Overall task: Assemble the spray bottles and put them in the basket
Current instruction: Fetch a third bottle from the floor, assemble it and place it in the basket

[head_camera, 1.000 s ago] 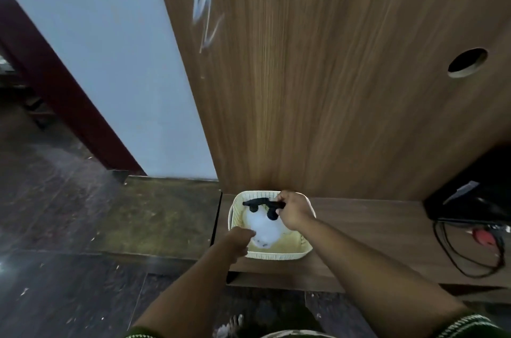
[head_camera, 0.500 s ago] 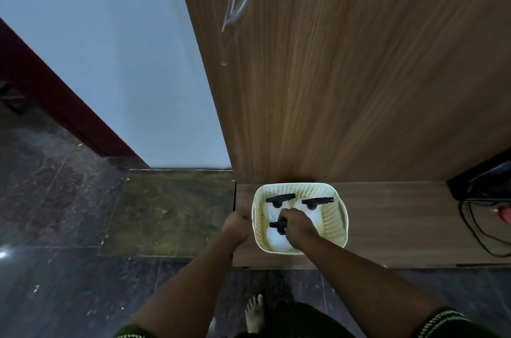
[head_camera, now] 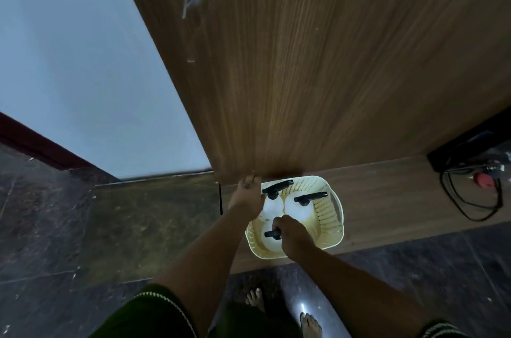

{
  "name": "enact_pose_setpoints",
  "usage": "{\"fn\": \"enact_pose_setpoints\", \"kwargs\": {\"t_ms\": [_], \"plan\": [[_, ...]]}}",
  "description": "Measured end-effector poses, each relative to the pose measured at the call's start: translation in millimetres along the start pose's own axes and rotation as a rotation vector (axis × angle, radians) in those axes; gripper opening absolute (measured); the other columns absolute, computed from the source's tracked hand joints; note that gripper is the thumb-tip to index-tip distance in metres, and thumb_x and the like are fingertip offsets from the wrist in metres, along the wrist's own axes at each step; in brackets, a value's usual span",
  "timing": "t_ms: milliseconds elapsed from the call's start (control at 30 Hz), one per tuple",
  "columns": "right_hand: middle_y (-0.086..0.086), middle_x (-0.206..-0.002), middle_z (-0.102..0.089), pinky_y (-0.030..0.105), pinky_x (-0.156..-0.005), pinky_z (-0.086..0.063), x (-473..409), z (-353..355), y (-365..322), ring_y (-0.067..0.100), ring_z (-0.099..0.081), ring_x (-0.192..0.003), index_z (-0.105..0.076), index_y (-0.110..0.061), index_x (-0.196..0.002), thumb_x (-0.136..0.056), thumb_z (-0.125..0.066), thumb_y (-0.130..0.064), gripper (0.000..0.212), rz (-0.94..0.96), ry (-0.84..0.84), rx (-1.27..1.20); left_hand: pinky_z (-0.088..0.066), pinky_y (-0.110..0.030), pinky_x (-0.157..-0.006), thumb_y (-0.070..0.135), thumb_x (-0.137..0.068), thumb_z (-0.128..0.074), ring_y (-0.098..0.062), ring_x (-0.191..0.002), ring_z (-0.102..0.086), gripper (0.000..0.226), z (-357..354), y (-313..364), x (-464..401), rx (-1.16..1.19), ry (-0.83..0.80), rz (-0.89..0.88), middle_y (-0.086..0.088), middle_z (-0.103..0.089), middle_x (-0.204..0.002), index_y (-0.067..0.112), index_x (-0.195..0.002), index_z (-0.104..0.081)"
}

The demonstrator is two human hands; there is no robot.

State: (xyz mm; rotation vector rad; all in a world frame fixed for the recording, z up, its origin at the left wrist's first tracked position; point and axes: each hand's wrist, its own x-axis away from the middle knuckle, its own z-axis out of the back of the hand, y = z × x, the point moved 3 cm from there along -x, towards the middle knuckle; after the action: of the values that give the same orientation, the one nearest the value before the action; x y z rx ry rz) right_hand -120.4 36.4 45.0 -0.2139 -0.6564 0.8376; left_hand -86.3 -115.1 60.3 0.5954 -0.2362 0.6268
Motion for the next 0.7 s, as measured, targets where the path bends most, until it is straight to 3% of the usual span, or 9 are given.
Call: {"fn": "enact_pose_setpoints", "kwargs": {"t_ms": [133,200,333,467,567,700], "plan": [[0.012,-0.108,-0.063,0.038,-0.082,-0.047,-4,4,3,0.03,-0.059,-0.099,-0.061,-0.01,-0.108,-0.09,-0.05,-0.01,0.021,0.04,-0.01,0.089,-0.038,-0.046,-0.106,0.03,-0.096,-0.048,-0.033,-0.139,-0.028,0.059,-5,16,-33,-0.019,-0.076,-0.059,-0.01,-0.026,-0.155,0.013,-0.147,-0.023],[0.013,-0.108,-0.063,0.039,-0.081,-0.047,-5,6,4,0.031,-0.058,-0.1,-0.061,-0.01,-0.11,-0.091,-0.048,-0.011,0.023,0.072,-0.029,0.181,-0.042,-0.045,-0.102,0.03,-0.096,-0.049,-0.036,-0.131,-0.04,0.054,-14,20,-42,-0.062,-0.125,-0.052,-0.016,-0.039,-0.147,0.012,-0.144,-0.031],[0.015,-0.109,-0.059,0.04,-0.078,-0.045,-3,6,5,0.034,-0.059,-0.099,-0.059,-0.007,-0.11,-0.091,-0.048,-0.008,0.022,0.12,-0.089,0.251,-0.051,-0.041,-0.085,0.017,-0.095,-0.046,-0.033,-0.101,-0.061,0.024,-25,21,-42,-0.13,-0.167,-0.087,-0.015,-0.064,-0.114,0.01,-0.115,-0.056],[0.015,-0.11,-0.057,0.041,-0.077,-0.046,0,9,6,0.034,-0.06,-0.095,-0.057,-0.007,-0.107,-0.091,-0.048,-0.008,0.018,0.113,-0.088,0.16,-0.048,-0.037,-0.075,0.007,-0.091,-0.043,-0.029,-0.092,-0.061,0.021,-26,17,-29,-0.162,-0.091,-0.206,-0.01,-0.066,-0.102,0.012,-0.104,-0.059],[0.015,-0.108,-0.056,0.04,-0.074,-0.044,1,10,8,0.034,-0.06,-0.091,-0.056,-0.005,-0.105,-0.092,-0.047,-0.008,0.015,0.117,-0.08,0.133,-0.043,-0.029,-0.07,0.01,-0.091,-0.045,-0.026,-0.091,-0.061,0.02,-30,6,-21,-0.049,-0.044,-0.16,-0.006,-0.067,-0.101,0.016,-0.102,-0.061],[0.016,-0.109,-0.056,0.041,-0.075,-0.043,-5,6,8,0.036,-0.059,-0.091,-0.054,-0.004,-0.108,-0.091,-0.045,-0.006,0.019,0.148,-0.109,0.169,-0.044,-0.029,-0.068,0.013,-0.093,-0.043,-0.025,-0.083,-0.059,0.02,-31,-1,-27,-0.019,-0.042,-0.098,-0.006,-0.065,-0.098,0.019,-0.102,-0.06]]}}
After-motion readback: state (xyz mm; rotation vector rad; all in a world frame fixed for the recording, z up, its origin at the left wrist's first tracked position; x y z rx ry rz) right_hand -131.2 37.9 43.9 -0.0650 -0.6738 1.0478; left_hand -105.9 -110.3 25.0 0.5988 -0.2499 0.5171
